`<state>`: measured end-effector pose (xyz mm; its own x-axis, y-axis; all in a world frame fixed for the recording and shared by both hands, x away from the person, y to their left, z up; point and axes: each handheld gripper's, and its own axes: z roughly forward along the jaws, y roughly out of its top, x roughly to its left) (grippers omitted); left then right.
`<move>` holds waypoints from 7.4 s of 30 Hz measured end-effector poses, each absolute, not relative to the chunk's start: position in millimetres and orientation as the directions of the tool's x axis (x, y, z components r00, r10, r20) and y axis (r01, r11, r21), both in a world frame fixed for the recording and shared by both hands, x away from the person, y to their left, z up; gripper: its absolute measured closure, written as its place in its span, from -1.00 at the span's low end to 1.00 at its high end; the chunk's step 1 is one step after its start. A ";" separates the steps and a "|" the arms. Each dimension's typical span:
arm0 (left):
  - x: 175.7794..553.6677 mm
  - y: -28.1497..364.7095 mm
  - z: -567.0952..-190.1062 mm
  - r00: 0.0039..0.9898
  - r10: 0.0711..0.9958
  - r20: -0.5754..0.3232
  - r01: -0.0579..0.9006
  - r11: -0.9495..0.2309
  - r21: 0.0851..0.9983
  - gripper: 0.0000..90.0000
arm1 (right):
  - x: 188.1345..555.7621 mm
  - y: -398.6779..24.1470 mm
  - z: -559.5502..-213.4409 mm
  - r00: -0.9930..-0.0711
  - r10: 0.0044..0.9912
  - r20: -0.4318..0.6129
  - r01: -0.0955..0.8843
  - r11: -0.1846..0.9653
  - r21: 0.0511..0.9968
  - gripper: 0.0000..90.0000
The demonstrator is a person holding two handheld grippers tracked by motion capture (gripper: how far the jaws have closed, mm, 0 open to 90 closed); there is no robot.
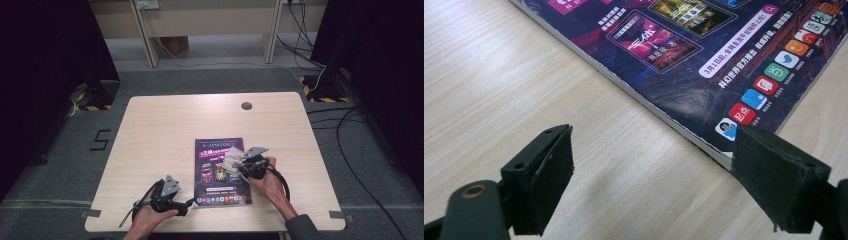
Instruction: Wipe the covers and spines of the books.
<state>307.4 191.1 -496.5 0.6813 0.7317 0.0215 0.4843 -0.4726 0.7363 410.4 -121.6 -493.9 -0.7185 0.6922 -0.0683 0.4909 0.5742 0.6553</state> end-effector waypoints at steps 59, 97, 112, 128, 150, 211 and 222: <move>298.6 191.6 -493.5 0.692 0.722 0.022 0.473 -0.476 0.742 -0.64 | 377.2 -51.1 -497.0 -0.820 0.571 -0.046 0.402 0.631 0.664 0.60; 295.1 204.7 -489.1 0.668 0.744 0.010 0.480 -0.441 0.759 -0.64 | 364.6 -121.3 -493.6 -0.737 0.674 -0.054 0.484 0.582 0.653 0.60; 299.5 215.3 -486.2 0.626 0.780 0.010 0.494 -0.405 0.769 -0.64 | 347.2 -38.7 -497.2 -0.851 0.522 -0.060 0.356 0.657 0.664 0.60; 301.8 224.1 -485.8 0.609 0.793 0.002 0.504 -0.389 0.771 -0.64 | 344.5 -61.3 -496.0 -0.838 0.544 -0.033 0.392 0.643 0.658 0.59; 303.8 227.3 -486.6 0.600 0.800 0.003 0.512 -0.387 0.766 -0.64 | 341.3 -108.4 -494.7 -0.778 0.626 -0.056 0.443 0.610 0.657 0.59; 304.5 225.4 -489.3 0.602 0.799 0.003 0.520 -0.394 0.758 -0.64 | 334.1 -126.9 -494.1 -0.776 0.629 -0.040 0.455 0.603 0.655 0.59; 304.7 224.6 -489.6 0.606 0.795 0.004 0.518 -0.399 0.757 -0.64 | 363.9 -132.2 -494.8 -0.740 0.670 -0.062 0.469 0.580 0.665 0.59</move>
<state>304.7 224.6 -489.6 0.6063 0.7953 0.0043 0.5179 -0.3989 0.7568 363.9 -132.2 -494.8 -0.7398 0.6699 -0.0625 0.4694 0.5804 0.6654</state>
